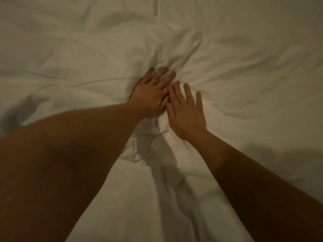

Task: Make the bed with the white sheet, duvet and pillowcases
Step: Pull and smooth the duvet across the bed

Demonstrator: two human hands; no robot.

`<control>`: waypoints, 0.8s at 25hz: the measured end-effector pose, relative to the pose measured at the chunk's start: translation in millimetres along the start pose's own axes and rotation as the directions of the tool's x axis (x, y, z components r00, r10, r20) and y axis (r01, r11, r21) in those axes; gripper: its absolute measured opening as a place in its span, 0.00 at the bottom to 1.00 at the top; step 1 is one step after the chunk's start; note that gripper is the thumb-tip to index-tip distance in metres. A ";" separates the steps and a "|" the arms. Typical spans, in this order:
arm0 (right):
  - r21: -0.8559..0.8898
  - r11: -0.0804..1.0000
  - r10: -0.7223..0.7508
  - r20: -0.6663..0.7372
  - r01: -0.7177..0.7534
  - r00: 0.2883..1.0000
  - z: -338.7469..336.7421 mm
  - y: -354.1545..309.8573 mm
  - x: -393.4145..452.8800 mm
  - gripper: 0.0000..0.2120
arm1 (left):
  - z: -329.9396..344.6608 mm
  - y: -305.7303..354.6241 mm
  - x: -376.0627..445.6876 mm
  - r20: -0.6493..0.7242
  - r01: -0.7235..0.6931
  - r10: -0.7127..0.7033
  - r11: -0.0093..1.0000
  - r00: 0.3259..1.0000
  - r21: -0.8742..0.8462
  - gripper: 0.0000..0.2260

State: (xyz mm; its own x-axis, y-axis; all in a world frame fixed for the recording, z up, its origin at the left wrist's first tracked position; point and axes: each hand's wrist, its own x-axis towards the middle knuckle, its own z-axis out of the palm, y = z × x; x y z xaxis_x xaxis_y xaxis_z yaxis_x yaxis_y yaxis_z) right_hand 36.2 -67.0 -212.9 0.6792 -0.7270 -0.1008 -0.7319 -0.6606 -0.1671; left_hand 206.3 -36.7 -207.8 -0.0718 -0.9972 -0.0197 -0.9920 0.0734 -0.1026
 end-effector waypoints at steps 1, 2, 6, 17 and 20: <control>0.000 1.000 -0.013 0.015 0.013 1.000 -1.8 0.2 15.4 0.28 | -2.6 -17.7 8.5 -0.014 -0.012 0.013 1.000 1.000 0.025 0.26; 0.001 1.000 0.006 0.020 -0.006 1.000 -4.5 0.2 30.0 0.28 | -7.0 -36.0 17.8 -0.030 -0.003 0.004 0.999 1.000 0.050 0.26; -0.022 0.999 0.032 -0.012 -0.033 0.999 -12.3 -7.6 91.8 0.29 | -14.0 -93.8 61.0 0.006 0.051 -0.051 0.998 0.999 0.047 0.27; -0.037 0.972 0.230 -0.085 -0.234 0.970 24.1 30.0 171.0 0.32 | 32.6 -187.6 101.3 0.145 0.245 -0.228 0.962 0.963 -0.117 0.31; -0.066 0.970 0.228 -0.091 -0.235 0.969 26.1 26.5 175.0 0.32 | 40.7 -186.7 101.2 0.132 0.250 -0.231 0.957 0.964 -0.149 0.31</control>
State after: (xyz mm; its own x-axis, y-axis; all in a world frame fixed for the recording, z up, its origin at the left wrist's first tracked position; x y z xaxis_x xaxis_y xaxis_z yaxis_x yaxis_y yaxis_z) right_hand 137.1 -206.8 -260.6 0.4863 -0.8725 -0.0466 -0.8728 -0.4825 -0.0735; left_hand 388.4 -150.8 -231.1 0.1738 -0.9766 -0.1267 -0.9825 -0.1806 0.0448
